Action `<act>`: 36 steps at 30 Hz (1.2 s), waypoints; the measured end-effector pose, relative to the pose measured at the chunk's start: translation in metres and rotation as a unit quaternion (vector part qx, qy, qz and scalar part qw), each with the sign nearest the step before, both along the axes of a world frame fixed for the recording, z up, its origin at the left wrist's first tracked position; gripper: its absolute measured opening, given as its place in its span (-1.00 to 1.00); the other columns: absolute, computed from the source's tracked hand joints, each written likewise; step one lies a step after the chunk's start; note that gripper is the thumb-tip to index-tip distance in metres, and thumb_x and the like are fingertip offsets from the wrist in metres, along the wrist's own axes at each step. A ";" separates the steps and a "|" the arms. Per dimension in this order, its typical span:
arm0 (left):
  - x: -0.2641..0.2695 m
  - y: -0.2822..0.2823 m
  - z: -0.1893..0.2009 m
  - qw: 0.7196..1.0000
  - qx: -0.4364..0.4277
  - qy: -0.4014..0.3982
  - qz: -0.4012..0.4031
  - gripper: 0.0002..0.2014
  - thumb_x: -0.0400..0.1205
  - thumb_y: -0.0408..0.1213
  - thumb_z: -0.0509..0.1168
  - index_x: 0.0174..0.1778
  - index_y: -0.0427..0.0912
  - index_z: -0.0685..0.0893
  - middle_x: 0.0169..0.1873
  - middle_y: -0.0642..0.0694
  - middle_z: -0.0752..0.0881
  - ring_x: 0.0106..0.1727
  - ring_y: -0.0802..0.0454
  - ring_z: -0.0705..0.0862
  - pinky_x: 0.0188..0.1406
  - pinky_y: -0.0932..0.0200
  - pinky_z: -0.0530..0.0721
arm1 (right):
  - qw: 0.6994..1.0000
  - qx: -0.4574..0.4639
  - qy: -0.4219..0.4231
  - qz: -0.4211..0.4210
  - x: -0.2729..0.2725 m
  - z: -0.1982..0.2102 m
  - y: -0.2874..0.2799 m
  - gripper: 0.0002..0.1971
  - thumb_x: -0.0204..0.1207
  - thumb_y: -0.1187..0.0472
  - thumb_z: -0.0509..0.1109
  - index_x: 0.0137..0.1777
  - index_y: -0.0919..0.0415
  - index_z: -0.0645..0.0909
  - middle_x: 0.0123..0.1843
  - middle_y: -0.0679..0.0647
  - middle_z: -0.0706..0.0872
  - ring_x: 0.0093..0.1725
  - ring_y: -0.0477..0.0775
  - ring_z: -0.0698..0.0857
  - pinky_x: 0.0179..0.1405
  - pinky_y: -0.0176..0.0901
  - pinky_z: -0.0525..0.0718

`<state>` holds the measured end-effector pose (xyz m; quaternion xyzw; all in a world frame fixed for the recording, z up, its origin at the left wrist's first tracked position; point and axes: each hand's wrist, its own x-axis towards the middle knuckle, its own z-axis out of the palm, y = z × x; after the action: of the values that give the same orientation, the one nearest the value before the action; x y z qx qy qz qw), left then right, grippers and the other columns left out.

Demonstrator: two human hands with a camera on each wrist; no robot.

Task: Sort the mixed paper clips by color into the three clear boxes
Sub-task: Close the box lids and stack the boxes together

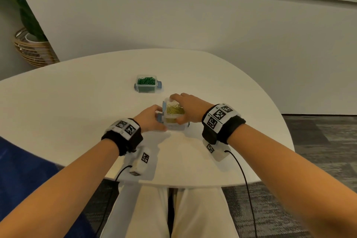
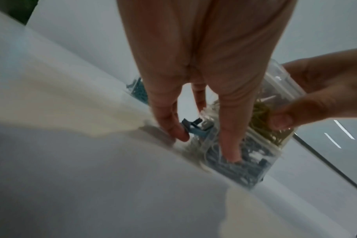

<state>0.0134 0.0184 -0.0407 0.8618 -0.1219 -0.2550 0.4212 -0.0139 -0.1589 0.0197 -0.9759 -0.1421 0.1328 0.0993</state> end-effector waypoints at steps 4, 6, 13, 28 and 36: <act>0.004 0.003 0.021 1.000 -0.001 0.022 0.005 -0.49 0.40 -0.45 0.50 0.29 -0.41 0.58 -0.03 -0.23 0.76 0.01 -0.13 0.72 0.22 0.01 0.64 | 1.000 0.007 0.007 -0.002 0.002 0.000 -0.001 -0.20 0.37 0.12 0.57 0.56 0.11 0.25 0.32 0.17 0.52 0.24 0.19 0.60 0.14 -0.08 0.55; 0.002 -0.005 0.037 0.994 0.082 -0.058 -0.033 -0.62 0.40 -0.33 0.52 0.12 -0.35 0.69 -0.12 -0.17 0.76 -0.09 -0.08 0.71 0.00 0.09 0.65 | 1.000 0.004 0.007 -0.006 0.002 -0.001 0.001 -0.20 0.38 0.10 0.57 0.57 0.11 0.24 0.32 0.18 0.52 0.24 0.19 0.60 0.13 -0.08 0.55; 0.005 -0.015 0.043 0.980 0.151 -0.120 -0.053 0.03 0.28 -0.04 0.63 0.57 -0.21 0.19 0.38 -0.21 0.53 0.31 -0.14 0.55 0.20 0.04 0.56 | 0.972 0.155 0.153 -0.091 0.007 0.016 -0.010 -0.08 0.43 -0.11 0.51 0.67 -0.11 0.03 0.57 0.12 0.34 0.51 0.16 0.42 0.50 0.09 0.40; 0.020 -0.031 0.017 0.978 0.063 -0.166 -0.111 -0.16 0.41 -0.31 0.54 0.53 -0.04 0.20 0.30 -0.25 0.41 0.23 -0.15 0.57 0.28 -0.05 0.59 | 0.851 0.336 0.273 -0.296 0.019 0.002 -0.033 -0.57 0.37 -0.18 0.53 -0.03 0.21 0.72 -0.05 0.14 0.80 -0.26 -0.01 0.78 -0.20 -0.21 0.77; 0.032 -0.036 0.018 0.977 0.086 -0.164 -0.108 -0.08 0.38 -0.28 0.56 0.56 -0.06 0.12 0.36 -0.26 0.34 0.30 -0.19 0.53 0.35 -0.04 0.54 | 0.933 0.192 0.202 -0.230 0.043 0.015 -0.029 -0.43 0.40 -0.23 0.48 0.08 0.32 0.69 0.04 0.19 0.82 0.03 0.14 0.81 0.26 0.01 0.69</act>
<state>0.0459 -0.0180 -0.0224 0.9067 -0.2588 -0.1639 0.2900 0.0289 -0.1875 0.0348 -0.8967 0.0860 0.2708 0.3394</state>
